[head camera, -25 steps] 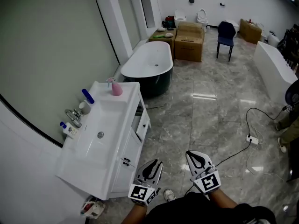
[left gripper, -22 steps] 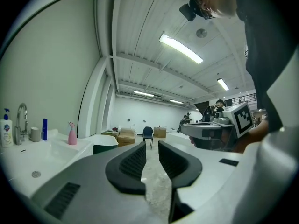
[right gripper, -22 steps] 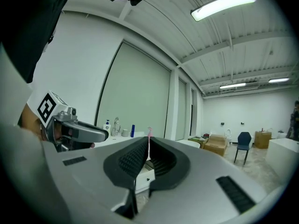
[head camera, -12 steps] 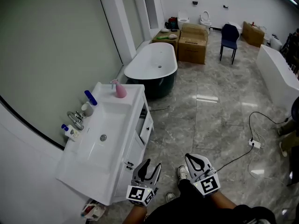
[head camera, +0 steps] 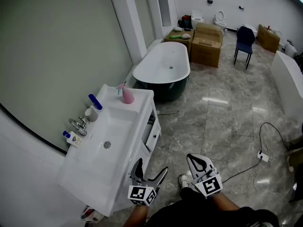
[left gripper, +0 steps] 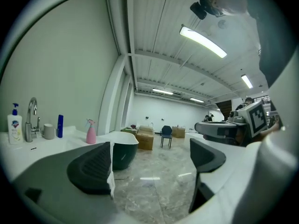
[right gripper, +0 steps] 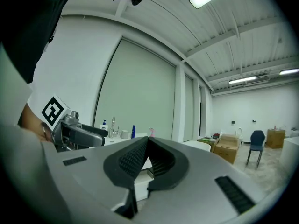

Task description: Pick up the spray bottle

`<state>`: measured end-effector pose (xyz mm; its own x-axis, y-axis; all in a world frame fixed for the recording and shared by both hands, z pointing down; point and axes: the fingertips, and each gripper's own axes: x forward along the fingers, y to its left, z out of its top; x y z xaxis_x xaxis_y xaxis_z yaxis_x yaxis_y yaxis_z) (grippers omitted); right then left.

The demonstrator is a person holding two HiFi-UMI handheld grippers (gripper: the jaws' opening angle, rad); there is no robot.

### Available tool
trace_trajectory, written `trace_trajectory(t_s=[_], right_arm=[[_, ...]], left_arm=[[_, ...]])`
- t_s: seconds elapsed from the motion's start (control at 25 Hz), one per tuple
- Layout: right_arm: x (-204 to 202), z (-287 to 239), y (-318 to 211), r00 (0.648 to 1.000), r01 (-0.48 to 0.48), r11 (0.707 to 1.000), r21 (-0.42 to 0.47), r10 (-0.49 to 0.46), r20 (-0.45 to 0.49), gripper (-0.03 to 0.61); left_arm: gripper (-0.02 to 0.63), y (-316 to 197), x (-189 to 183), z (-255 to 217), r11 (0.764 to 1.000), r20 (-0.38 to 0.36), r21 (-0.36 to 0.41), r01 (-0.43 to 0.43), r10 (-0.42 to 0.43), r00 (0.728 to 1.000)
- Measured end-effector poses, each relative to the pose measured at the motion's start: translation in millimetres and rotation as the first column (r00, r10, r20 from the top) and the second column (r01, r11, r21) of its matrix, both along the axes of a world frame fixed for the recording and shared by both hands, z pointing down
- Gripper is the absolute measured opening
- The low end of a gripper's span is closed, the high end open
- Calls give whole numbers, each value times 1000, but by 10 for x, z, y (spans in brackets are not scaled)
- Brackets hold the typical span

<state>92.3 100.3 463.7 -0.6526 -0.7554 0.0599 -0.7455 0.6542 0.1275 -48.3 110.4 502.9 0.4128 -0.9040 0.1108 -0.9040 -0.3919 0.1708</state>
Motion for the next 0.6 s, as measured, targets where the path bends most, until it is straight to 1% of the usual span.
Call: trace_trajectory(t_s=[0.08, 0.16, 0.28, 0.4, 0.6], right_arm=[[14, 18, -207, 1000, 23, 1000, -14, -23, 3, -2], [36, 30, -418, 999, 43, 999, -27, -43, 6, -2], [75, 23, -742, 997, 71, 997, -27, -71, 15, -2], [143, 41, -1020, 996, 93, 995, -32, -93, 15, -2], [240, 95, -1429, 991, 131, 990, -57, -131, 4, -2]], left_arm=[[563, -189, -7, 19, 1000, -10, -16, 25, -25, 1000], [591, -384, -23, 32, 998, -11, -26, 57, -57, 998], [595, -682, -70, 51, 993, 5, -34, 116, -116, 993], [595, -949, -93, 61, 986, -11, -51, 159, -159, 987], [594, -1378, -122, 59, 973, -21, -55, 225, -226, 974]])
